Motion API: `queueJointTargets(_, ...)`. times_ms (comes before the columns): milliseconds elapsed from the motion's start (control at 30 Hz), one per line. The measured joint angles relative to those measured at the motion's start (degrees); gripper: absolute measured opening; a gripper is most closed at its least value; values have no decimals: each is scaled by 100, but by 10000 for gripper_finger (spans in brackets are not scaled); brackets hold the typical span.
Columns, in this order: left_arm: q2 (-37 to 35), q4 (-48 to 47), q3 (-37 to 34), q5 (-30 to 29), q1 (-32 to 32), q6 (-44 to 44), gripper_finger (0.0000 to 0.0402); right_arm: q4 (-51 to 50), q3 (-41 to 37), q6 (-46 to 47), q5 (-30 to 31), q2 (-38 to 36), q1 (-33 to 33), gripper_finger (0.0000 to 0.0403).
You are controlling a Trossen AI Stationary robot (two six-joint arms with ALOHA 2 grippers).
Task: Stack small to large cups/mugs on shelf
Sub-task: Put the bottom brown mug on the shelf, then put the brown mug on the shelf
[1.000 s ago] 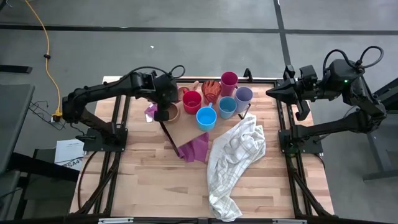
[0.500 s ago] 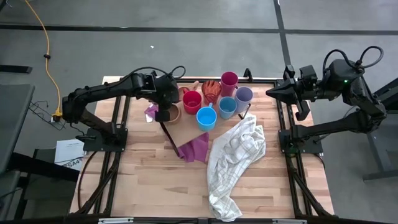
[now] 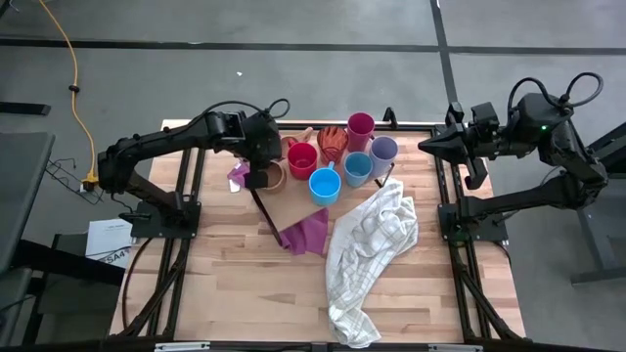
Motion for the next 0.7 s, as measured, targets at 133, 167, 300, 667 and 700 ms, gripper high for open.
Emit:
queueJointTargets(133,0,0,0,-5,0,-4,28,0,0,-2,0,0,-2,0)
queueJointTargets(167,0,0,0,-14,1,-5,25,0,0,-2,0,0,-1,0)
queueJointTargets(300,0,-11,0,-30,0,-5,16,0,0,-2,0,0,1,0)
queueJointTargets(667,77,-110,0,-52,0,-9,65,-1,0,-2,-2,0,-1,0)
queueJointTargets(700,73,-102,0,-56,0,-9,66,0,0,-2,-2,0,-1,0)
